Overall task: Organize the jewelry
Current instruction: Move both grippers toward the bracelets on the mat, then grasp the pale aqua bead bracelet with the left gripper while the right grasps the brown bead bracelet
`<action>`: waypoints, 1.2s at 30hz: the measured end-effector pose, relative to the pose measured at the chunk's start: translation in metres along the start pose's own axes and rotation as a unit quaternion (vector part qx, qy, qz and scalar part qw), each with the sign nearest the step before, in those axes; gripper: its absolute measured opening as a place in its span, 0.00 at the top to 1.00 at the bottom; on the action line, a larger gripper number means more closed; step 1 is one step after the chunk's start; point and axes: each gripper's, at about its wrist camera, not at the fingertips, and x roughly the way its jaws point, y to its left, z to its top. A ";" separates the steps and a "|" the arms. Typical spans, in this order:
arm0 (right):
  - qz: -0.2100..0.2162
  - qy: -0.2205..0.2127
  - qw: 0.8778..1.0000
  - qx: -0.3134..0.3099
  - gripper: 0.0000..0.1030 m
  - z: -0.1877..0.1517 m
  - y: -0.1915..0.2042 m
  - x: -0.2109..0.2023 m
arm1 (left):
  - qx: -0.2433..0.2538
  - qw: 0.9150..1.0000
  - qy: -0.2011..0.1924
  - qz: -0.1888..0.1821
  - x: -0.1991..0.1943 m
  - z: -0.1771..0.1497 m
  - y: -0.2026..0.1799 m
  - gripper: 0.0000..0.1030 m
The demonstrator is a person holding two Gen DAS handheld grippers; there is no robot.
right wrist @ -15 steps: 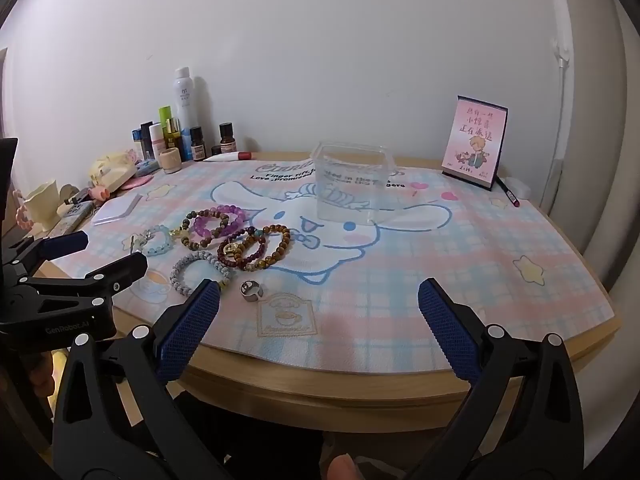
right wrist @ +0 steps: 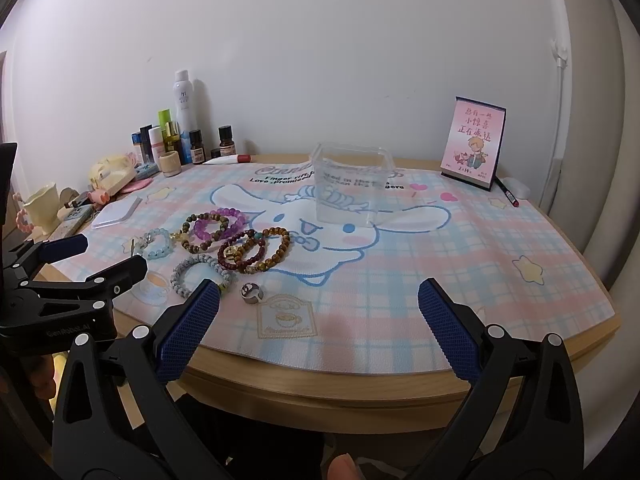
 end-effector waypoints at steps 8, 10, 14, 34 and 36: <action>0.001 0.000 1.000 0.002 0.08 0.001 0.000 0.000 | 0.002 1.000 0.000 0.001 0.001 0.001 -0.002 0.05; -0.004 -0.004 1.000 0.000 0.08 0.002 0.000 -0.001 | 0.005 1.000 -0.001 0.003 0.000 0.002 0.000 0.05; -0.021 -0.019 1.000 -0.006 0.08 0.007 0.001 -0.002 | 0.004 1.000 -0.018 -0.005 -0.002 0.005 0.010 0.05; 0.044 0.035 0.998 -0.025 0.55 0.060 -0.023 0.063 | -0.003 0.994 0.058 -0.090 0.064 0.053 0.103 0.56; 0.054 0.055 0.997 -0.018 0.62 0.060 -0.026 0.072 | 0.012 0.994 0.060 -0.088 0.066 0.051 0.098 0.57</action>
